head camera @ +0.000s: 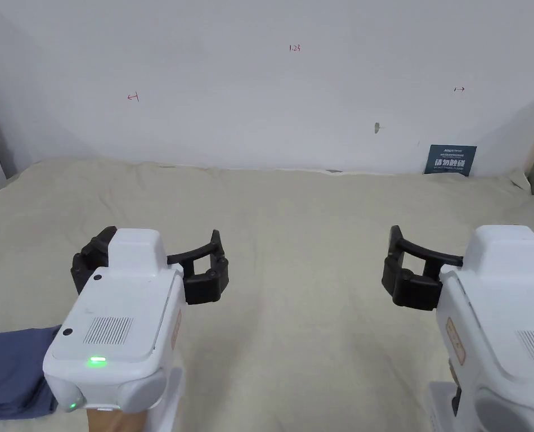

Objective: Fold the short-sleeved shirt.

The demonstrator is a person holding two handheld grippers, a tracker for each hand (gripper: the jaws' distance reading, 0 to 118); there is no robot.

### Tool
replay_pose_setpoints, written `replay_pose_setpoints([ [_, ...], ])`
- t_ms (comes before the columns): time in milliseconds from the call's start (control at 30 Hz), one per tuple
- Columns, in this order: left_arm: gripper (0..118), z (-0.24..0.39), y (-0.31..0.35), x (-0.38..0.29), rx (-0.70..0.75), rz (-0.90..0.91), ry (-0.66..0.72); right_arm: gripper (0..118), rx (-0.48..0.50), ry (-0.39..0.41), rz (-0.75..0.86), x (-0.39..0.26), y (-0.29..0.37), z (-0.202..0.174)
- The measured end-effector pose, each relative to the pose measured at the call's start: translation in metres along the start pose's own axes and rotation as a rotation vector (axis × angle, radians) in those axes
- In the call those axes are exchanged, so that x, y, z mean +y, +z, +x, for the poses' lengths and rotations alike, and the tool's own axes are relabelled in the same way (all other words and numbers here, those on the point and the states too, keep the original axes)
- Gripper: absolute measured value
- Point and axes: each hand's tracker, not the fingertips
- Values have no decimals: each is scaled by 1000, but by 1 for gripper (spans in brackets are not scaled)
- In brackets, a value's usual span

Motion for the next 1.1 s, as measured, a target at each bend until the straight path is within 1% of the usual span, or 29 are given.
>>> replay_pose_setpoints([
  [233, 118, -1, 1, 0, 8, -3, -11, 118, -14, -11, -4, 2, 0, 1],
  [1100, 118, -4, 5, 1, 30, 7, -8, 118, -2, -8, 0, 6, 1, -5],
])
